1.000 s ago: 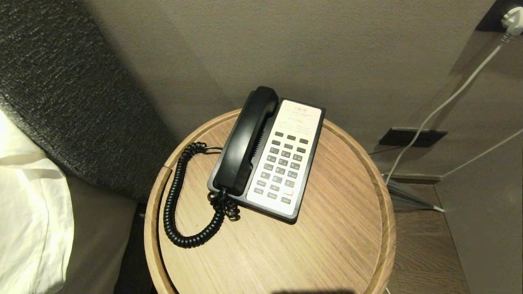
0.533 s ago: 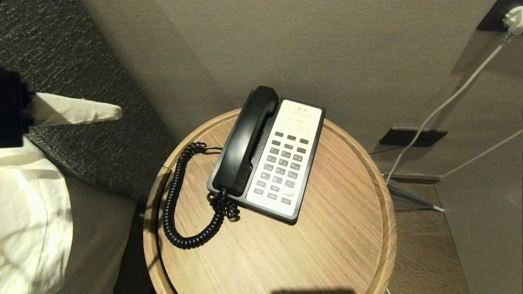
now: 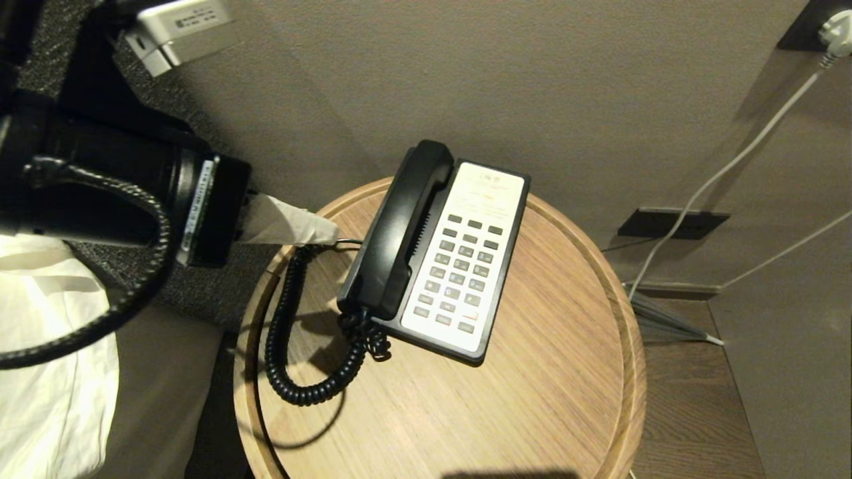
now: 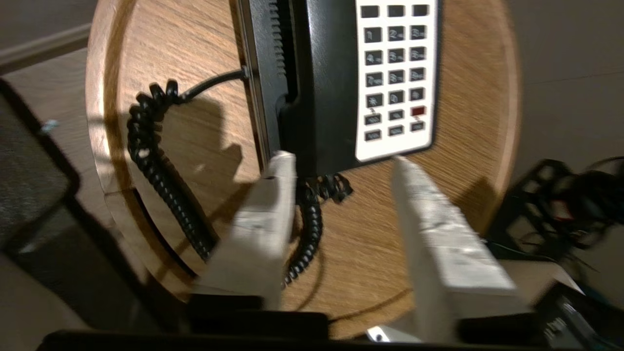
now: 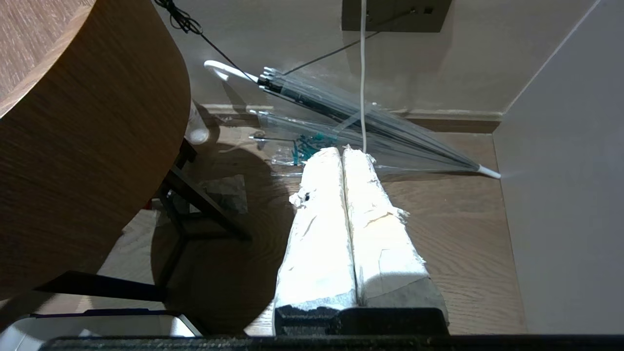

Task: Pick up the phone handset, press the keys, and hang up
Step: Pick up the desk phone handset

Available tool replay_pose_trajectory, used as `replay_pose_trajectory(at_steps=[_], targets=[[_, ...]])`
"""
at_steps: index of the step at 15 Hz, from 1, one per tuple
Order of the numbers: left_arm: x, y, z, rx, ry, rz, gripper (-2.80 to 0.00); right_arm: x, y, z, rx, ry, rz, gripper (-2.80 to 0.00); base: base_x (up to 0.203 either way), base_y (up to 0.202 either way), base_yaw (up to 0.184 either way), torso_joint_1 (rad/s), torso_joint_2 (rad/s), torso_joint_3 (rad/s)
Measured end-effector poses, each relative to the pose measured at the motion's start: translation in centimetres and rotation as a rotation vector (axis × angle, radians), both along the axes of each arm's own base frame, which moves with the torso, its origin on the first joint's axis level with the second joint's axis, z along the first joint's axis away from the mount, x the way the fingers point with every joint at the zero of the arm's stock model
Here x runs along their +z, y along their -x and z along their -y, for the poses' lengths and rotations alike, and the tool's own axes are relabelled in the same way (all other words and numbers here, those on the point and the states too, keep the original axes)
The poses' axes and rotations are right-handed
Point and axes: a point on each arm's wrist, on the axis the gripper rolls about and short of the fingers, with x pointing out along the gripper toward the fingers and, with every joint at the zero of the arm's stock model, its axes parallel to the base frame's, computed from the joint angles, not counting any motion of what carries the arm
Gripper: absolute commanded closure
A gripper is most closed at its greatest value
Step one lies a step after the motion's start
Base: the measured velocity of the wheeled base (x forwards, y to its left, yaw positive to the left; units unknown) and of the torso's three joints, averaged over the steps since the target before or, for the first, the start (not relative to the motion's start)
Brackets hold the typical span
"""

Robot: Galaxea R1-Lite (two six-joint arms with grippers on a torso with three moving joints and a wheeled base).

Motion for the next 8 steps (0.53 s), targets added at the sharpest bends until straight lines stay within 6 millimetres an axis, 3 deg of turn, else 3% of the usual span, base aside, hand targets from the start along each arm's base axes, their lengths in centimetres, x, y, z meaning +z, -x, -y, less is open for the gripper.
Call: replay_pose_trajectory(at_steps=[8], targets=[[-1.9,-3.0,4.3,0.053,-0.252,0.092,-2.80,0.0,0.0,0.0,0.000,0.000,0.000,0.00,0.000,0.000,0.000,0.000,0.00,0.000]])
